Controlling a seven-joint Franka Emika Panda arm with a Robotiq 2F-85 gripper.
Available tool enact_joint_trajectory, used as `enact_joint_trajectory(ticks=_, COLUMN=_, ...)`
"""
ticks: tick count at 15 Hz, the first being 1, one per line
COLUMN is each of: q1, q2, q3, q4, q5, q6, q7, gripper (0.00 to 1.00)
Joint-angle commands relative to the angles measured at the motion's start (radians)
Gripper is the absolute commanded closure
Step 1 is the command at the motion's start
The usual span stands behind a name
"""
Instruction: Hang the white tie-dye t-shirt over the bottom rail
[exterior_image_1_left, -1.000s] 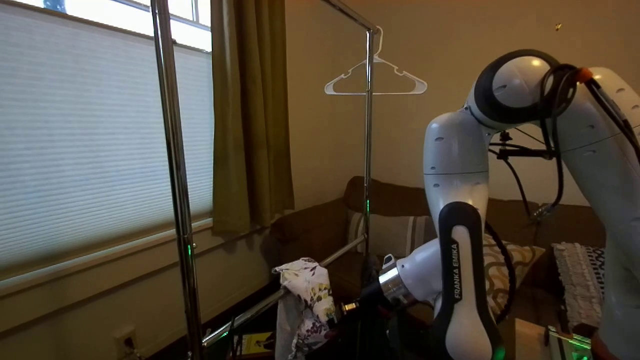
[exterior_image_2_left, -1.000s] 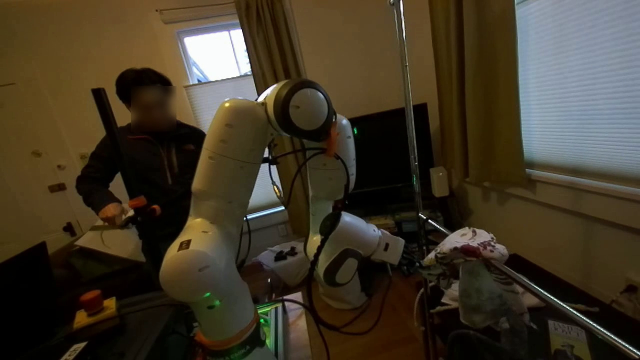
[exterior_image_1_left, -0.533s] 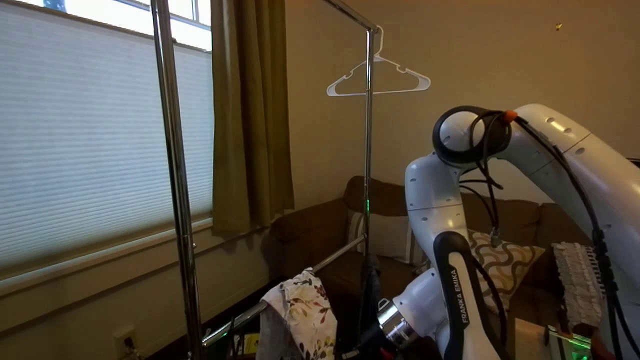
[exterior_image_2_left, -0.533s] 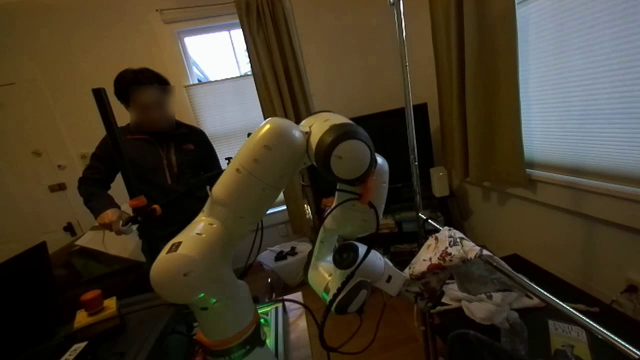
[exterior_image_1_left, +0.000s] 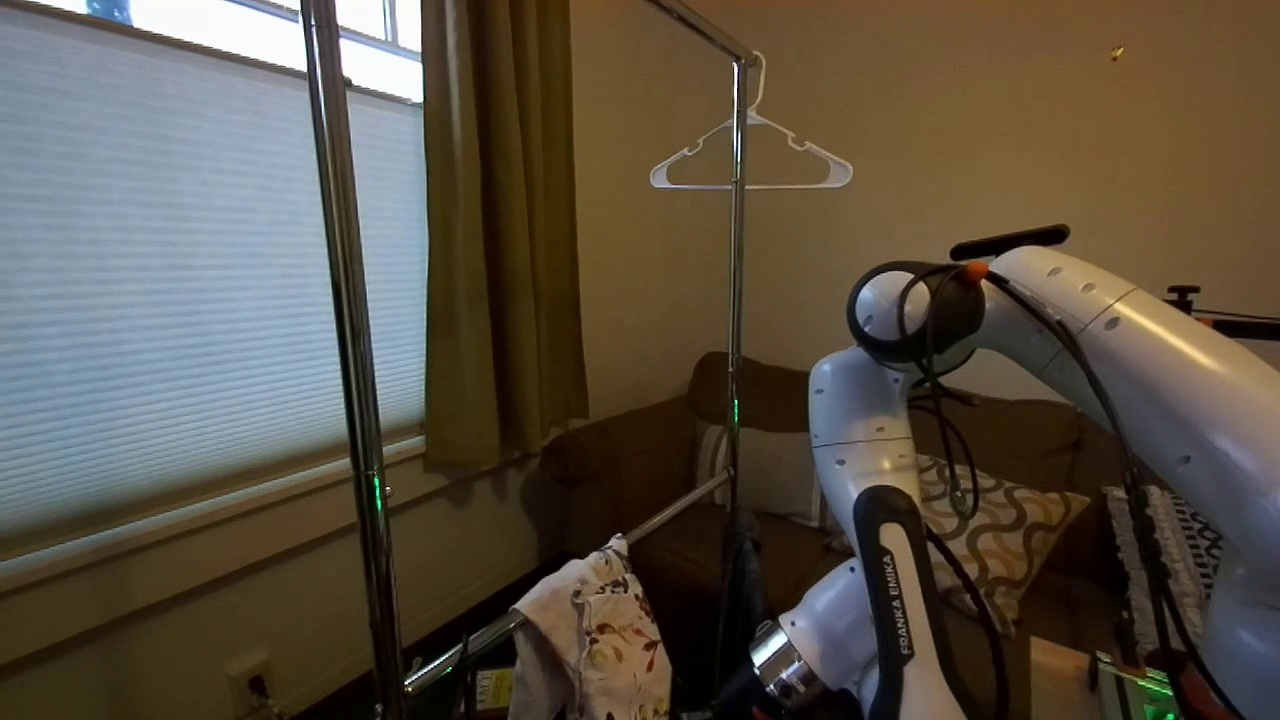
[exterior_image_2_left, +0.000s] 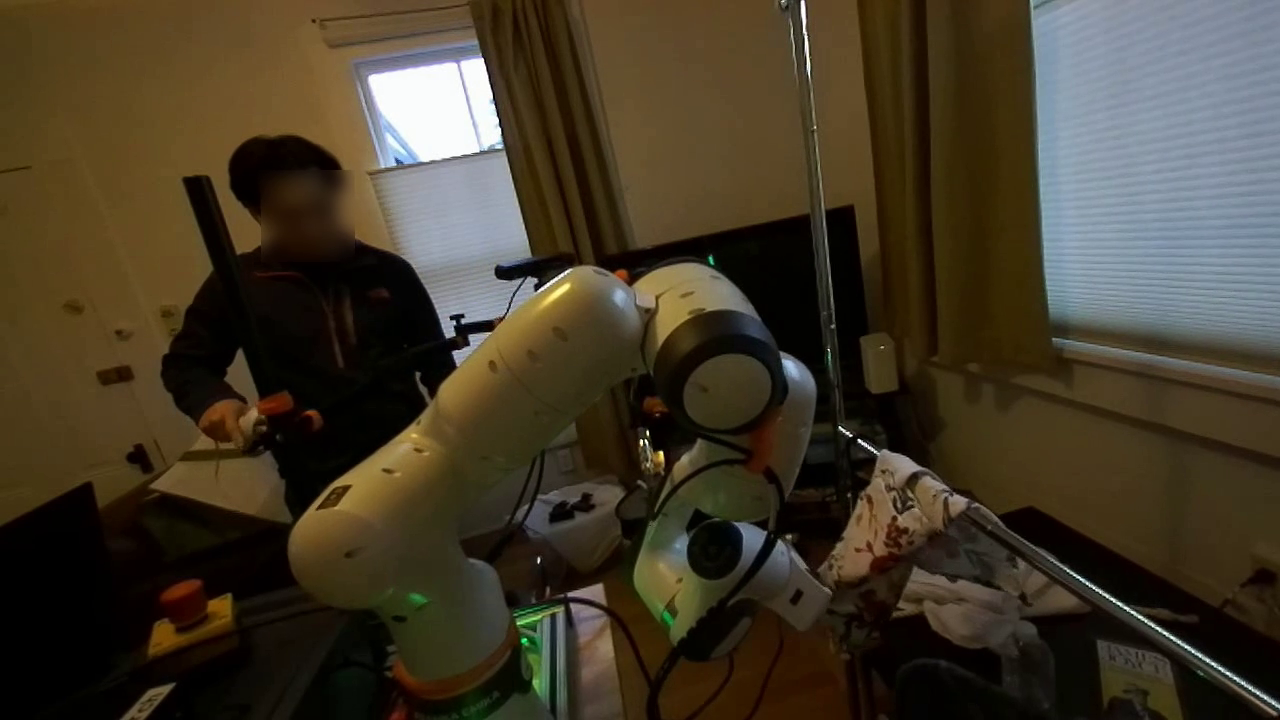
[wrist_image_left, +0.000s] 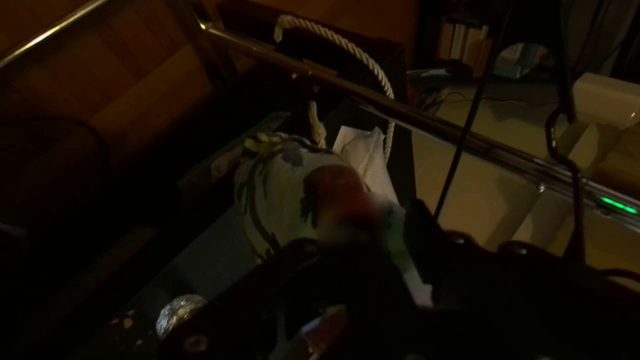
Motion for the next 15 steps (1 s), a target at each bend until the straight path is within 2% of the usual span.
enact_joint_trajectory(ticks=1, q1=0.009, q2=-0.027, q3=0.001, q4=0.001, q5=0.107, q6=0.023, q7=-0.043, gripper=0.43)
enact_joint_trajectory(ticks=5, q1=0.049, q2=-0.121, q3=0.009, q4=-0.132, q5=0.344, q6=0.141, q7=-0.052, gripper=0.14)
enact_joint_trajectory(ticks=6, q1=0.049, q2=-0.155, q3=0.03, q4=-0.191, q5=0.393, q6=0.123, q7=-0.014, gripper=0.05)
enact_joint_trajectory(ticks=7, q1=0.051, q2=-0.17, q3=0.053, q4=-0.23, q5=0.411, q6=0.116, q7=0.014, gripper=0.01)
enact_joint_trajectory(ticks=9, q1=0.062, q2=-0.203, q3=0.105, q4=-0.297, q5=0.409, q6=0.089, q7=0.066, gripper=0.0)
enact_joint_trajectory(ticks=10, q1=0.094, q2=-0.225, q3=0.131, q4=-0.329, q5=0.431, q6=0.111, q7=0.078, gripper=0.0)
enact_joint_trajectory(ticks=11, q1=0.141, q2=-0.169, q3=0.145, q4=-0.244, q5=0.454, q6=0.086, q7=0.088, gripper=0.0)
enact_joint_trajectory(ticks=13, q1=0.236, q2=-0.217, q3=0.178, q4=-0.265, q5=0.616, q6=0.075, q7=0.118, gripper=0.0)
enact_joint_trajectory(ticks=14, q1=0.171, q2=-0.184, q3=0.134, q4=-0.26, q5=0.473, q6=0.099, q7=0.106, gripper=0.0)
enact_joint_trajectory(ticks=15, q1=0.217, q2=-0.191, q3=0.144, q4=-0.254, q5=0.53, q6=0.097, q7=0.116, gripper=0.01)
